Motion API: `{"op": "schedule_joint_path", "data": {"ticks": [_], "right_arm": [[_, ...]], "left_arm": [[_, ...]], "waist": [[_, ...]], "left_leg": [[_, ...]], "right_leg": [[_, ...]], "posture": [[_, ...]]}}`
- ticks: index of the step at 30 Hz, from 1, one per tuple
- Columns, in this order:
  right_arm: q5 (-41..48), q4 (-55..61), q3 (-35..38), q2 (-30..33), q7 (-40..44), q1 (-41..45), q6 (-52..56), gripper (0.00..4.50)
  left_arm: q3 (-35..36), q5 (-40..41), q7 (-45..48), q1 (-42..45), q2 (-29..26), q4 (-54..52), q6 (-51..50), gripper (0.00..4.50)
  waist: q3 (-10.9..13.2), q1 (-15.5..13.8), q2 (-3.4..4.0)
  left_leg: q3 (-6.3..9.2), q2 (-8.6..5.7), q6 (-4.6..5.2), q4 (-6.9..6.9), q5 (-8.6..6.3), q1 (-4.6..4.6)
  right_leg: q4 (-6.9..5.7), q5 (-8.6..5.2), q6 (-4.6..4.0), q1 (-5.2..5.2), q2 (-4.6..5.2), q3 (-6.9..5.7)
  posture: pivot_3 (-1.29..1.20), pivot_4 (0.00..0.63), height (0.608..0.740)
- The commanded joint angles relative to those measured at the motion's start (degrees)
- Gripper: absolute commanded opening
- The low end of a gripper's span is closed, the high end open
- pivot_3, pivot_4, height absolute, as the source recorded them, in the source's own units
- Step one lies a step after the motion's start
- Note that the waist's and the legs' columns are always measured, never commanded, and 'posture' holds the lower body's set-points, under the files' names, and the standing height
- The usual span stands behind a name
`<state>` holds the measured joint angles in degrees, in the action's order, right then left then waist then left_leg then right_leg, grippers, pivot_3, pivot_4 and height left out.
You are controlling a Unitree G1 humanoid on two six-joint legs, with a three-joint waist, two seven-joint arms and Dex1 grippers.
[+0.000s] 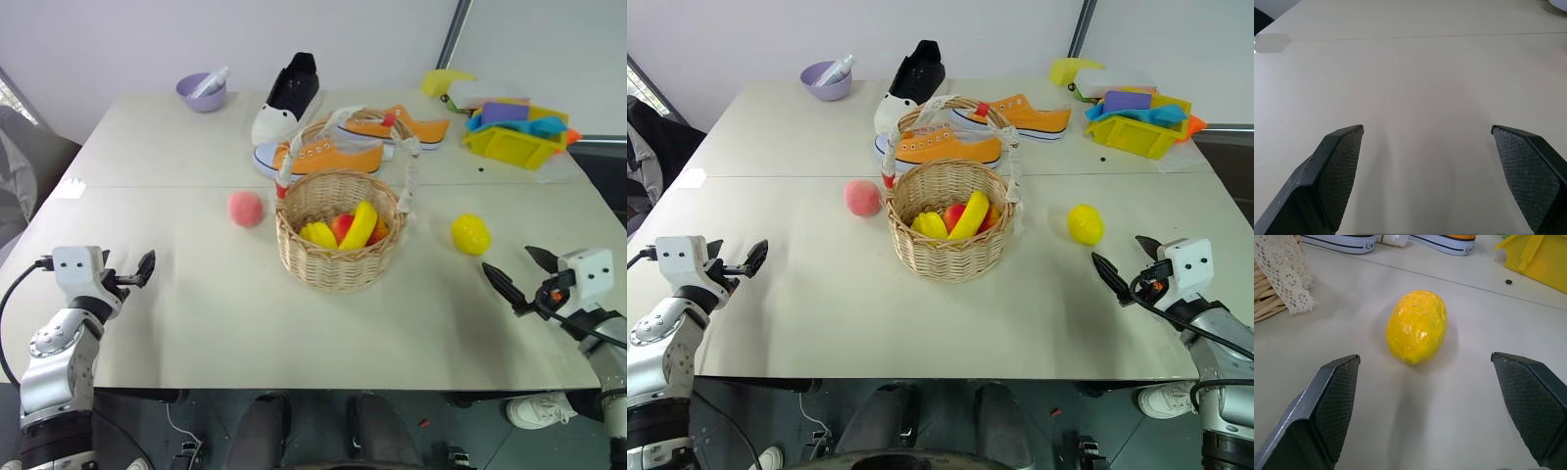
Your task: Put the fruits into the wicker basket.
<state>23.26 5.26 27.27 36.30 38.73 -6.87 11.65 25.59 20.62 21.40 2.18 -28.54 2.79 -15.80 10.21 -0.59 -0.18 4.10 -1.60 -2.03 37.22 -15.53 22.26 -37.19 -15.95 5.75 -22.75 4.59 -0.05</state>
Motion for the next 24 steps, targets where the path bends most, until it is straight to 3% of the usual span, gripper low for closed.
{"op": "schedule_joint_path", "data": {"ticks": [1, 15, 24], "right_arm": [[0.2, 0.4, 0.5, 0.2, 0.3, 0.2, -1.3, 4.47], [1.4, 3.9, 0.7, 0.4, 1.0, -2.1, 0.1, 4.47], [8.3, 18.4, 1.5, 4.7, 5.3, -6.6, 10.3, 4.47]], "left_arm": [[0.7, 0.2, 0.4, 0.1, -0.6, -1.2, 1.0, 4.50], [0.0, 0.9, 1.3, -0.5, -0.8, -3.0, 0.4, 4.50], [-4.6, 1.8, 5.6, 7.2, -3.1, -2.6, -3.8, 4.50]], "waist": [[0.0, 0.0, 0.00], [0.0, 0.0, 0.00], [0.0, -0.1, -0.01]], "left_leg": [[0.00, 0.00, 0.00, 0.00, 0.00, 0.00], [0.00, 0.00, 0.00, 0.00, 0.00, 0.00], [0.00, -0.01, 0.00, 0.00, 0.00, 0.02]], "right_leg": [[0.00, 0.00, 0.00, 0.00, 0.00, 0.00], [0.00, 0.00, 0.00, 0.00, 0.03, 0.00], [0.01, 0.00, 0.00, 0.01, -0.02, 0.00]], "posture": [[0.00, 0.150, 0.721], [0.00, 0.150, 0.721], [0.00, 0.150, 0.721]]}}
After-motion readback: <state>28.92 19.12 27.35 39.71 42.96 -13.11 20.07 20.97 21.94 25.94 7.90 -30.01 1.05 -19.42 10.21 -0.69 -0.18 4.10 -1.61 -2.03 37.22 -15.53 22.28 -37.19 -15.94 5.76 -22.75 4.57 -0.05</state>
